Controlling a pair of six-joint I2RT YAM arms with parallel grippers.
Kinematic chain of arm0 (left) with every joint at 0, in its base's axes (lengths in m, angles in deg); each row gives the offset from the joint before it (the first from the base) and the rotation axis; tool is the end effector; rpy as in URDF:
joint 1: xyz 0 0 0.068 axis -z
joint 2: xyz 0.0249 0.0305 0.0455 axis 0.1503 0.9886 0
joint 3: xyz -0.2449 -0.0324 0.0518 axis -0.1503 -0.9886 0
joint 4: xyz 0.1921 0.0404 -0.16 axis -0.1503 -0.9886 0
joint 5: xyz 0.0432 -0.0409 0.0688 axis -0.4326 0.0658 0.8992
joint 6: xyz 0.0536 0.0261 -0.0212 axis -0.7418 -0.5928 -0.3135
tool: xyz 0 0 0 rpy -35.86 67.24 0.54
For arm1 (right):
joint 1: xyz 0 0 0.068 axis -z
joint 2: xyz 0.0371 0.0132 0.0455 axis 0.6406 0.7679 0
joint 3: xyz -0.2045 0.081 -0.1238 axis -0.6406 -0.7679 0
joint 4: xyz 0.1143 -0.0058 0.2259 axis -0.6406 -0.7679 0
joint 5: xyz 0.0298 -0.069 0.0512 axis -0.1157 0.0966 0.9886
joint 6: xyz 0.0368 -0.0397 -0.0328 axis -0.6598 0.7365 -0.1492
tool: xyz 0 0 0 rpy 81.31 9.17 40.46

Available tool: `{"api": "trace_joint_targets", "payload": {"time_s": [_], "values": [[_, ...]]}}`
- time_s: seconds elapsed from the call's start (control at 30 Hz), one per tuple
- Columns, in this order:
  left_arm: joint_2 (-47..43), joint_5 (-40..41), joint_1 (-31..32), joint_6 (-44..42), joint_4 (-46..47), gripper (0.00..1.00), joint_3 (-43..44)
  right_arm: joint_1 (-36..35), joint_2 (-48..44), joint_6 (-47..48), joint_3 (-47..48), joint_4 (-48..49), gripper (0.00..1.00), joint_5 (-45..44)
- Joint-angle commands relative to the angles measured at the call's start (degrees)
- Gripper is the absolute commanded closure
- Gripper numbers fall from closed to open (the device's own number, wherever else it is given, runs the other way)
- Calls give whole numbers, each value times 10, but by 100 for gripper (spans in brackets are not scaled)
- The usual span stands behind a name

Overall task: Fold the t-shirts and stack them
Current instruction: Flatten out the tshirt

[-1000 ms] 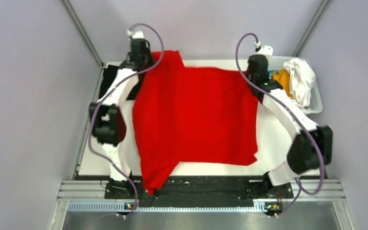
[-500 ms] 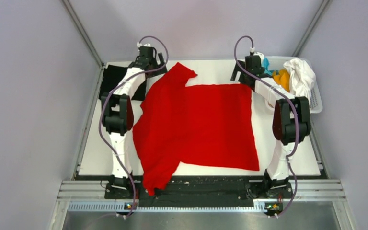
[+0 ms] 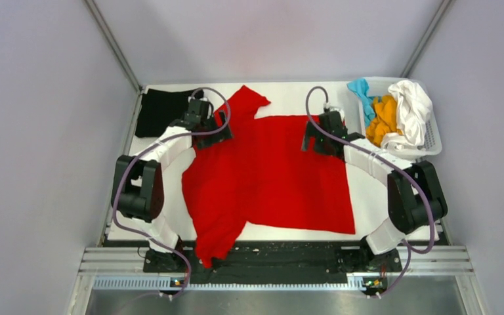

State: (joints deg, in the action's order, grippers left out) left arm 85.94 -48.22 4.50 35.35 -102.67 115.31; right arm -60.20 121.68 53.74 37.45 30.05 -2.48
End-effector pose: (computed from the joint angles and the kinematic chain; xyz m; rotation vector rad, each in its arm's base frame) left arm 0.3659 -0.0890 0.2144 -0.3335 2.4177 -0.4323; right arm 0.3254 0.1112 0.2011 0.2002 2.3457 0.1741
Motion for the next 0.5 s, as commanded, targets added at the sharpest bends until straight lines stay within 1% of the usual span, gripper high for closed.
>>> {"api": "trace_joint_targets", "payload": {"time_s": [0.0, 0.13, 0.23, 0.33, 0.47], "values": [[1, -18, 6, 23, 30, 1, -36, 3, -21, -31, -56, -1, 1, -15], [67, 1, 6, 19, 3, 1, 5, 3, 33, -27, -48, 18, 2, -4], [117, -2, 6, 12, 1, 1, 43, 7, 78, -37, -29, 21, 2, -46], [167, 6, 6, 12, -17, 1, 92, 31, 126, -38, 0, 24, 2, -31], [230, -6, 6, 11, -34, 1, 160, 65, 174, -29, 47, 26, 3, -23]]}}
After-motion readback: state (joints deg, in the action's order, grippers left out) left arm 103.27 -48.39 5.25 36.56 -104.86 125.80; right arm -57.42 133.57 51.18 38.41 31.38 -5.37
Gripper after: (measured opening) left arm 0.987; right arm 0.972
